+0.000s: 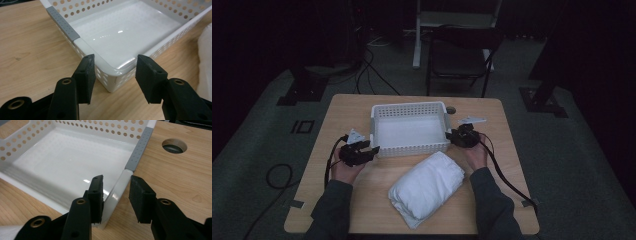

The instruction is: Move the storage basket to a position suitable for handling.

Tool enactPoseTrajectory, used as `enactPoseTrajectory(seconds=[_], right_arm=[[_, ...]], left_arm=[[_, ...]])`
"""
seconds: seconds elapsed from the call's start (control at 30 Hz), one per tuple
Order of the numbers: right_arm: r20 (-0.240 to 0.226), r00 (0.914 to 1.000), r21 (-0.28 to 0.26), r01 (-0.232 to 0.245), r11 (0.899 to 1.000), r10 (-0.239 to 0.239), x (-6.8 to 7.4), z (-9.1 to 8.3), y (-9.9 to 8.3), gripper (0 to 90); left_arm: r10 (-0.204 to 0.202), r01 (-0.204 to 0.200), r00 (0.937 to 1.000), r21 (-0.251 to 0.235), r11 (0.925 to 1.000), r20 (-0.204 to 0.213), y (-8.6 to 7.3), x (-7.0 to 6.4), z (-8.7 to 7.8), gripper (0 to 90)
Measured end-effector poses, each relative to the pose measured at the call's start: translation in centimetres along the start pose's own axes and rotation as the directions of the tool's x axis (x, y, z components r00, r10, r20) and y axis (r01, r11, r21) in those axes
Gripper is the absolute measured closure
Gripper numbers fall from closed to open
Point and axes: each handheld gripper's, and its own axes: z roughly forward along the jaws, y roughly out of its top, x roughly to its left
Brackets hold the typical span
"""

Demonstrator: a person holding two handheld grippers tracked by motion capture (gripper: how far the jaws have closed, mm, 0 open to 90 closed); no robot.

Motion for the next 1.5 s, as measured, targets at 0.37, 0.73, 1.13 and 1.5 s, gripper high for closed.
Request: enactPoseTrajectory(seconds=[0.37,0.73,1.13,1.5], right_arm=[[0.026,0.9993,-0.005,-0.027,1.0,0.028,-0.5,0.0,0.1,62.7],[0.053,0.9967,-0.007,-0.062,0.998,0.062,-1.4,0.2,0.4,62.7],[0.074,0.9938,-0.004,-0.082,0.997,0.082,-2.3,0.3,0.6,62.6],[0.086,0.9892,-0.009,-0.118,0.993,0.119,-3.1,-0.1,0.2,63.7]], left_arm=[[0.012,-0.011,0.9996,0.024,0.9996,-0.025,1.6,0.6,1.9,50.4],[-0.001,0.001,0.9998,0.028,0.9996,-0.02,2.7,1.0,3.3,51.1],[-0.003,0.004,1.0,0.04,0.9992,-0.009,3.8,1.0,4.4,51.1],[0.03,-0.03,0.9994,0.04,0.9988,0.017,3.9,0.1,4.6,53.1]])
